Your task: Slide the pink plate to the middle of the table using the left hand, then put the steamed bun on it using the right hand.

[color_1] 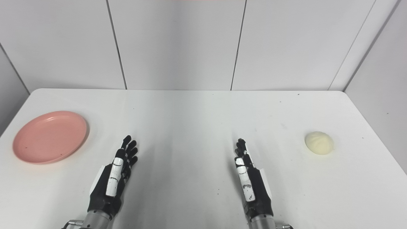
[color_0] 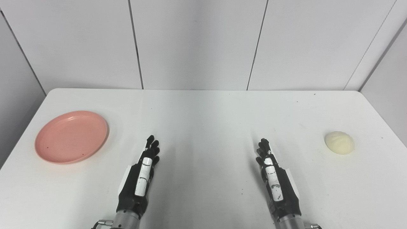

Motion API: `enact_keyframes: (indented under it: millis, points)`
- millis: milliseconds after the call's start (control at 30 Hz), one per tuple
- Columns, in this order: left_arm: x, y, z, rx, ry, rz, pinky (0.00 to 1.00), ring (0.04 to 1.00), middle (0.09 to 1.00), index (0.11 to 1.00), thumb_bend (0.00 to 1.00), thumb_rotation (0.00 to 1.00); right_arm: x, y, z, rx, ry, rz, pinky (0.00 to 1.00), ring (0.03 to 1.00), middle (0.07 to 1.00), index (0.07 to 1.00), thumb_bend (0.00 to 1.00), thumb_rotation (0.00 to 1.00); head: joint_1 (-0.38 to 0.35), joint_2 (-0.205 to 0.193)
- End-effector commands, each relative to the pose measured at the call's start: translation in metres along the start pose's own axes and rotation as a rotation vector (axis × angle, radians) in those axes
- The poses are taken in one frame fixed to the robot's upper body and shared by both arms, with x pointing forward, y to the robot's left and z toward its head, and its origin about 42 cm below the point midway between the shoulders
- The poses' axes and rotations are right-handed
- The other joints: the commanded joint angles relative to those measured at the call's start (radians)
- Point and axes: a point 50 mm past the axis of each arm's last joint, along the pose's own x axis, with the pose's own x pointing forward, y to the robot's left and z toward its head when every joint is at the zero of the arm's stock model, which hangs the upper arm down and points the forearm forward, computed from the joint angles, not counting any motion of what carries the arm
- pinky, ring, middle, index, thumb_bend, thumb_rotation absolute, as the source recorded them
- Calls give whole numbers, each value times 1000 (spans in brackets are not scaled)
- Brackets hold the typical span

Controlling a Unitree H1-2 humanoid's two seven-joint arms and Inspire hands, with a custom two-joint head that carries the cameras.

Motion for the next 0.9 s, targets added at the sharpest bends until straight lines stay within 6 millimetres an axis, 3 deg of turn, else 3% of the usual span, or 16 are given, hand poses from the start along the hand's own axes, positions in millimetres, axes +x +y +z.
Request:
enact_keyframes:
  millis: [0, 333, 867]
  points:
    - [7, -8, 10, -13, -51, -25, 1000, 1000, 1000, 1000, 731, 1000, 1, -2, 0, -14, 1, 11, 1000, 1000, 1000, 990, 788, 965, 1, 0]
    - [8, -8, 10, -10, -39, -29, 1000, 1000, 1000, 1000, 771, 1000, 1, -2, 1, -12, 4, 14, 1000, 1000, 1000, 988, 777, 965, 0, 0]
    - [8, -6, 8, -16, -36, -31, 1000, 1000, 1000, 1000, 745, 1000, 1, 0, 0, -4, 2, 14, 1000, 995, 998, 983, 784, 959, -3, -1]
